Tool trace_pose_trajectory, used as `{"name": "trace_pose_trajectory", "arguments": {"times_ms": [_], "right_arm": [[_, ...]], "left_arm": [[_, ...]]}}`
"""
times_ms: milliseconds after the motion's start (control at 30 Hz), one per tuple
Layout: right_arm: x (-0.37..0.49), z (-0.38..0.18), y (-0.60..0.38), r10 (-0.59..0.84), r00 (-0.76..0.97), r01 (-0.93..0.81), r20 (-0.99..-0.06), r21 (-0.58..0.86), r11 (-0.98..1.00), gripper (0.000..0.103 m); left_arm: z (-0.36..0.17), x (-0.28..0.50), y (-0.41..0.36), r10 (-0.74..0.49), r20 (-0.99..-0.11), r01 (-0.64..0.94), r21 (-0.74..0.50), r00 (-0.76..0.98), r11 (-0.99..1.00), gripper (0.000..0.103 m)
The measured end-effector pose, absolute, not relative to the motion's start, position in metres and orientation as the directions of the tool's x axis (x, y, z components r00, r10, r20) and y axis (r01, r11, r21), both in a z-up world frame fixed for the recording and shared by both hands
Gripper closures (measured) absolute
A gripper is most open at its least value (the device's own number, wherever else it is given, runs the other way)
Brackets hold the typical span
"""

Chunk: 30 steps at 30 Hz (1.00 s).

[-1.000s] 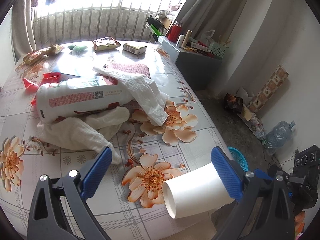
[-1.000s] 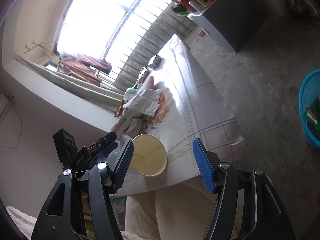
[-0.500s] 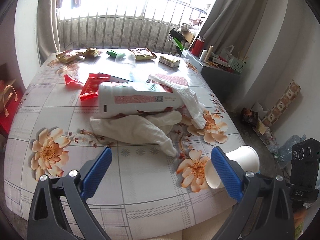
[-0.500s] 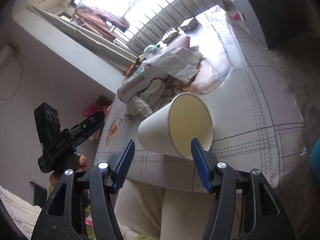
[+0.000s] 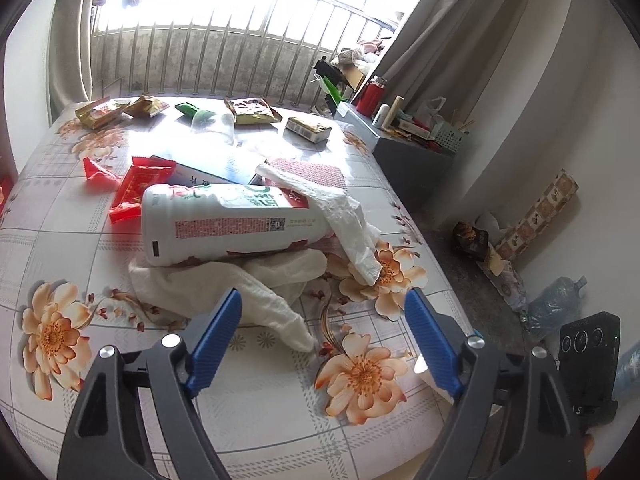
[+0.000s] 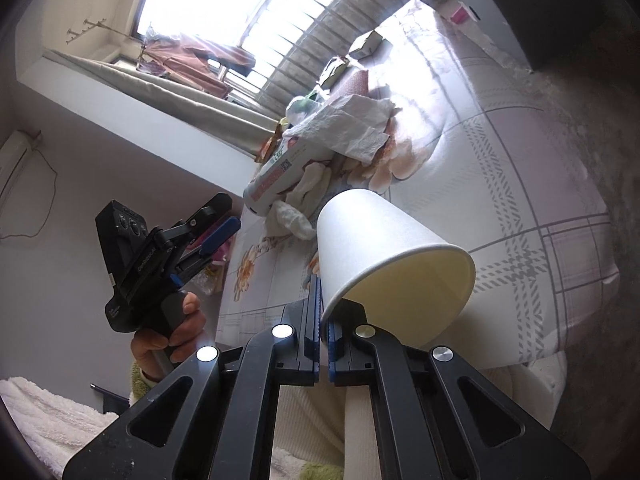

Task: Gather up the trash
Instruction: 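Close the right gripper on the rim of the white paper cup, then close the left gripper on the white cloth while the right gripper holds the paper cup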

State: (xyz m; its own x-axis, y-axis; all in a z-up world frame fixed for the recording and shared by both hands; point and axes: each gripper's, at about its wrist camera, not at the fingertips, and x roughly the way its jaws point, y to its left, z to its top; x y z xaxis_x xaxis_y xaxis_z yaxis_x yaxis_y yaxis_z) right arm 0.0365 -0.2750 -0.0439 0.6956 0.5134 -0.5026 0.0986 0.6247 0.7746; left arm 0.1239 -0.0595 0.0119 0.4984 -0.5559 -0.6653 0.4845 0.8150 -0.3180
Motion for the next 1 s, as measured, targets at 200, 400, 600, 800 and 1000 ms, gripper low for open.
{"name": "trace_pose_trajectory", "arguments": {"times_ms": [200, 400, 600, 800, 1000], "right_arm": [[0.025, -0.045, -0.286, 0.503, 0.707, 0.125, -0.498, 0.788, 0.603, 0.102], [0.027, -0.045, -0.284, 0.497, 0.703, 0.128, -0.510, 0.777, 0.616, 0.102], [0.027, -0.046, -0.283, 0.493, 0.704, 0.135, -0.511, 0.778, 0.613, 0.101], [0.027, -0.046, -0.284, 0.493, 0.704, 0.135, -0.511, 0.778, 0.614, 0.101], [0.026, -0.046, -0.284, 0.493, 0.706, 0.132, -0.509, 0.778, 0.614, 0.101]], "left_arm": [[-0.009, 0.131, -0.058, -0.464, -0.727, 0.425, -0.258, 0.506, 0.868, 0.024], [-0.031, 0.152, -0.067, -0.301, -0.784, 0.352, -0.113, 0.543, 0.929, 0.024], [-0.054, 0.165, -0.070, -0.187, -0.825, 0.281, -0.035, 0.533, 0.959, 0.049], [-0.042, 0.153, -0.053, -0.200, -0.820, 0.273, -0.056, 0.536, 0.960, 0.088], [-0.003, 0.127, -0.035, -0.272, -0.755, 0.300, -0.104, 0.596, 0.948, 0.091]]}}
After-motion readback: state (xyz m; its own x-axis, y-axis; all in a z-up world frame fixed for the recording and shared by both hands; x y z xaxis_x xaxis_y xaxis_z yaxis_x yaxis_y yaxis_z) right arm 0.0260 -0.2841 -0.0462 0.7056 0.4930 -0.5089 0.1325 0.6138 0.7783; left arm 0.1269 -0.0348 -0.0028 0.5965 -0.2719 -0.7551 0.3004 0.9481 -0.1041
